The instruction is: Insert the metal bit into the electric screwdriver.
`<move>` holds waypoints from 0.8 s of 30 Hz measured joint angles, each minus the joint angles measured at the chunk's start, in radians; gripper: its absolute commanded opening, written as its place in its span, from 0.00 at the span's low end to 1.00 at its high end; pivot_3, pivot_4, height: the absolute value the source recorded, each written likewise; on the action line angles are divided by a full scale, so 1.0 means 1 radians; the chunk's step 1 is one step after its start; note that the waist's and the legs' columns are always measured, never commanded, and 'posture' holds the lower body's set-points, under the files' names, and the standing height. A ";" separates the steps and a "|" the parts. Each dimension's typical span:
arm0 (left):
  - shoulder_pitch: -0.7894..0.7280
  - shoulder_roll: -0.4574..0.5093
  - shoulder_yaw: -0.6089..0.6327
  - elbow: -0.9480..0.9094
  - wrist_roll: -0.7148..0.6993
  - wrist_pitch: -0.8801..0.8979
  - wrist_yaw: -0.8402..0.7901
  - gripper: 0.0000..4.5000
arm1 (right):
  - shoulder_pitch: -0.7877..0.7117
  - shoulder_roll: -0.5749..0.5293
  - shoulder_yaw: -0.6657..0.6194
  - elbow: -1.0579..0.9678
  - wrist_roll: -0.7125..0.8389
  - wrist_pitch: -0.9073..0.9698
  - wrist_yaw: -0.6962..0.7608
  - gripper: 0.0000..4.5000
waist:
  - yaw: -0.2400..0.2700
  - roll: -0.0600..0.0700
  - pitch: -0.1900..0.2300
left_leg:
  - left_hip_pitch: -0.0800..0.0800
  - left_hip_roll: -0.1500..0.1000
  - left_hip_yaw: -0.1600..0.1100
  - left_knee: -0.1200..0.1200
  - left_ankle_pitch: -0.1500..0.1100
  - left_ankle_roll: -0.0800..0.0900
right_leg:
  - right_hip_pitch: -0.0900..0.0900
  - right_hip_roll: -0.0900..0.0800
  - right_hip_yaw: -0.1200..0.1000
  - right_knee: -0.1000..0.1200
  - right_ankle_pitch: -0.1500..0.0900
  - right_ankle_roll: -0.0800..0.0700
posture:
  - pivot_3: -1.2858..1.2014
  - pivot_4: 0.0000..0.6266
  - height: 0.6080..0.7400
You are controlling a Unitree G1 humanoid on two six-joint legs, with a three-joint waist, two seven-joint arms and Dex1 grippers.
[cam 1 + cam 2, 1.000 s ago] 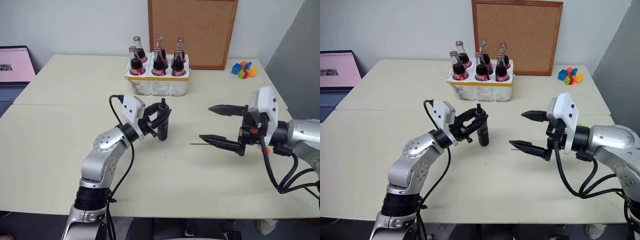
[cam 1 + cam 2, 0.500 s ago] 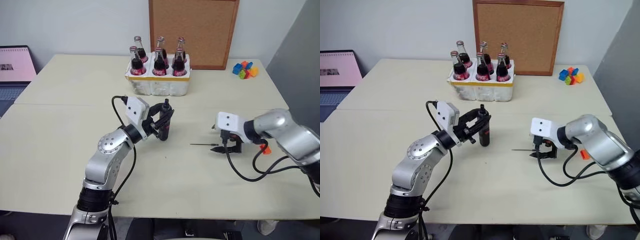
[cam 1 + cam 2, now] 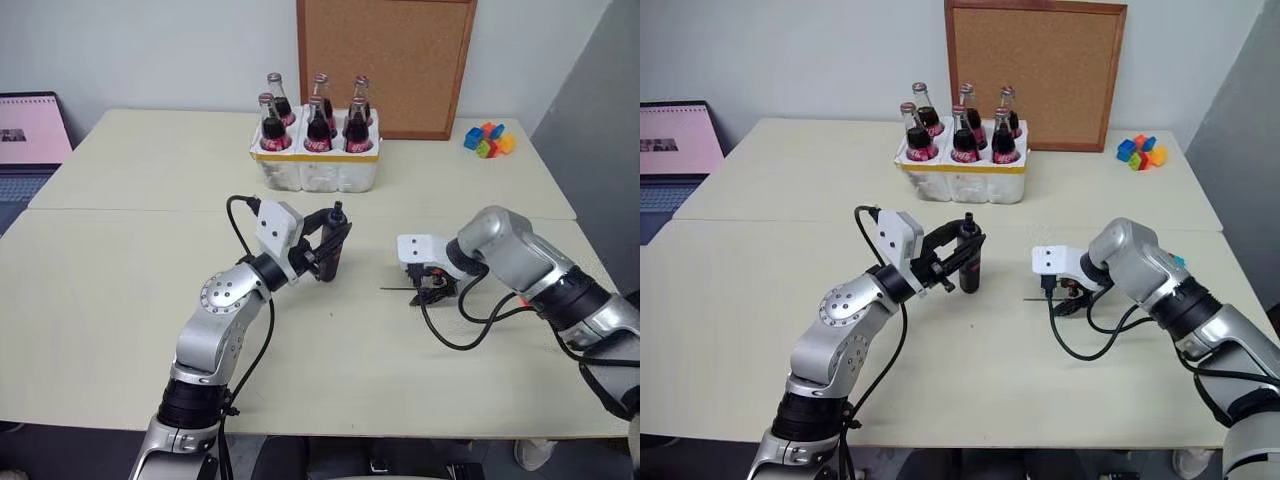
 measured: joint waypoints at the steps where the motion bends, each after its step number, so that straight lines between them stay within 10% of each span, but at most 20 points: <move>1: 0.002 0.000 0.000 0.004 0.003 -0.008 -0.002 0.36 | -0.001 0.004 0.000 0.004 -0.005 -0.004 0.009 0.57 | 0.000 0.000 0.000 | 0.000 0.000 0.000 0.000 0.000 0.000 | 0.000 0.000 0.000 0.000 0.000 0.000 | 0.52 0.24 1.00; 13: -0.002 0.000 -0.001 0.049 0.013 -0.066 -0.024 0.36 | -0.015 0.055 -0.024 0.077 -0.066 -0.027 0.045 0.02 | -0.002 0.000 0.000 | 0.002 0.000 0.001 0.000 0.000 0.000 | 0.001 0.000 0.000 0.001 0.003 0.000 | 0.52 0.24 1.00; 24: -0.030 0.007 0.001 0.050 -0.001 -0.033 -0.049 0.36 | 0.047 0.036 -0.149 0.061 -0.057 -0.016 0.003 0.00 | 0.000 0.000 0.000 | -0.001 0.000 0.000 0.000 0.000 0.000 | -0.001 0.000 -0.001 0.000 0.003 0.000 | 0.52 0.24 1.00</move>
